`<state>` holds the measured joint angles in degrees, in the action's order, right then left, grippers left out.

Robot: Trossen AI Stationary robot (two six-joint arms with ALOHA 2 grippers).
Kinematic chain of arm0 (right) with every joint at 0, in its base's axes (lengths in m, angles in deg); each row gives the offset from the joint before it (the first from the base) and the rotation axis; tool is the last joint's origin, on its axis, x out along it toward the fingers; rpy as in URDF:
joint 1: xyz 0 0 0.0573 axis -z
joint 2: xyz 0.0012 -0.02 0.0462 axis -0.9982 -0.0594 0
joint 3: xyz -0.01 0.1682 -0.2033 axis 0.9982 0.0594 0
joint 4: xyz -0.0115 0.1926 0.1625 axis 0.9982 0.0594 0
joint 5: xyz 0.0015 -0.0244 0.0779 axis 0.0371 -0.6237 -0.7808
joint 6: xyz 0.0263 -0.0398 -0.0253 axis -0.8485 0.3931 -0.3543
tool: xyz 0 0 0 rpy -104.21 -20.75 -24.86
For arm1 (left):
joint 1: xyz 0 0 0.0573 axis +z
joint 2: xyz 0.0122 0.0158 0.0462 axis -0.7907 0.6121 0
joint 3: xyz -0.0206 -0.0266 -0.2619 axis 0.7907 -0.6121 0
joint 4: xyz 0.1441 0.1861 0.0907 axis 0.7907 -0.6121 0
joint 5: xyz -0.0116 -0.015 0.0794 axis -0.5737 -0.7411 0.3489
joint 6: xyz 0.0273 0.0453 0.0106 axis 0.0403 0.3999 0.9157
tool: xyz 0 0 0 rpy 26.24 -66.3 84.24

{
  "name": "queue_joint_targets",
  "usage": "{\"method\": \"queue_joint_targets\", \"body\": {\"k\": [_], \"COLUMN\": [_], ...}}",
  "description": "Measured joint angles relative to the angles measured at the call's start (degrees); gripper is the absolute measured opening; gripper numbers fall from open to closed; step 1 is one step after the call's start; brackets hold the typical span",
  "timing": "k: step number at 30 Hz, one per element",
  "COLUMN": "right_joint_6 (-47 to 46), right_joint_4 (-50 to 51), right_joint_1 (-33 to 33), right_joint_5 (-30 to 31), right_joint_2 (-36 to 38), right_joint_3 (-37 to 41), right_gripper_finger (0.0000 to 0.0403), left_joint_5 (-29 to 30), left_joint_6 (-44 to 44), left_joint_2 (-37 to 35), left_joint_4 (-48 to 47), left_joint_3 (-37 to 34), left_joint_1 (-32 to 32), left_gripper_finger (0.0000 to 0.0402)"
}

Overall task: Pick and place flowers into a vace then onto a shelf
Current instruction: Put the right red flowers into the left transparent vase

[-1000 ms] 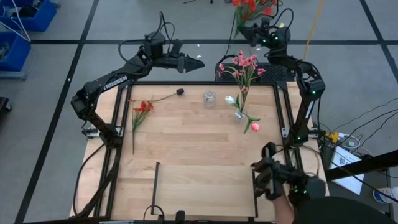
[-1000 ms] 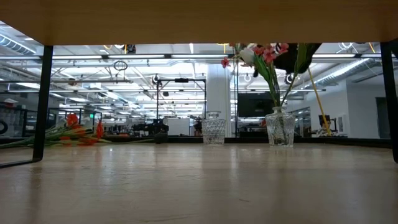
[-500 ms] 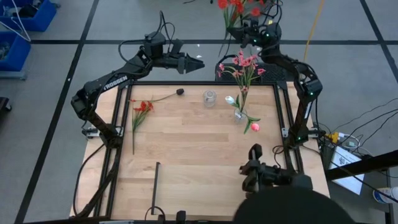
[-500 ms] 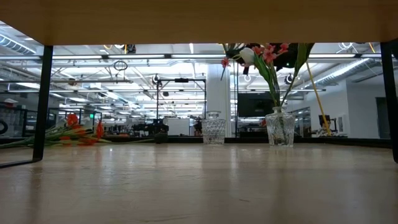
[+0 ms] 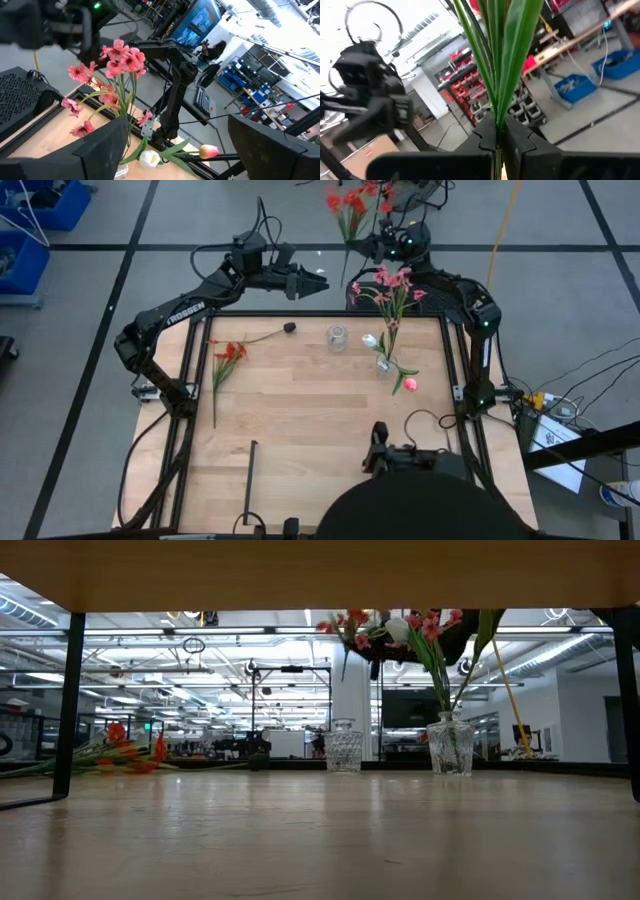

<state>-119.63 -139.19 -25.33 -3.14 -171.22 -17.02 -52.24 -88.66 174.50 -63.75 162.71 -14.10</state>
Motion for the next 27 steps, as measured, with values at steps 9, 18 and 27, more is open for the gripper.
{"method": "queue_joint_targets", "body": {"k": [9, 18, 27], "right_joint_6": [-0.70, -2.27, -3.63], "right_joint_4": [-0.12, 4.86, 12.68], "right_joint_1": [-2.89, -4.58, -4.89], "right_joint_5": [-0.76, -1.35, -0.60], "right_joint_2": [-2.39, -2.28, -2.32], "right_joint_3": [0.00, 0.04, 0.00], "right_gripper_finger": [0.0000, 0.0000, 0.0000], "left_joint_5": [0.00, 0.00, 0.00], "left_joint_6": [0.67, 1.10, 1.08], "left_joint_2": [0.00, 0.00, 0.00], "left_joint_4": [-0.01, -0.01, -0.03], "left_joint_3": [0.00, 0.01, 0.00], "left_joint_1": [0.00, 0.00, 0.00], "left_gripper_finger": [0.0351, 0.0351, 0.0351]}}
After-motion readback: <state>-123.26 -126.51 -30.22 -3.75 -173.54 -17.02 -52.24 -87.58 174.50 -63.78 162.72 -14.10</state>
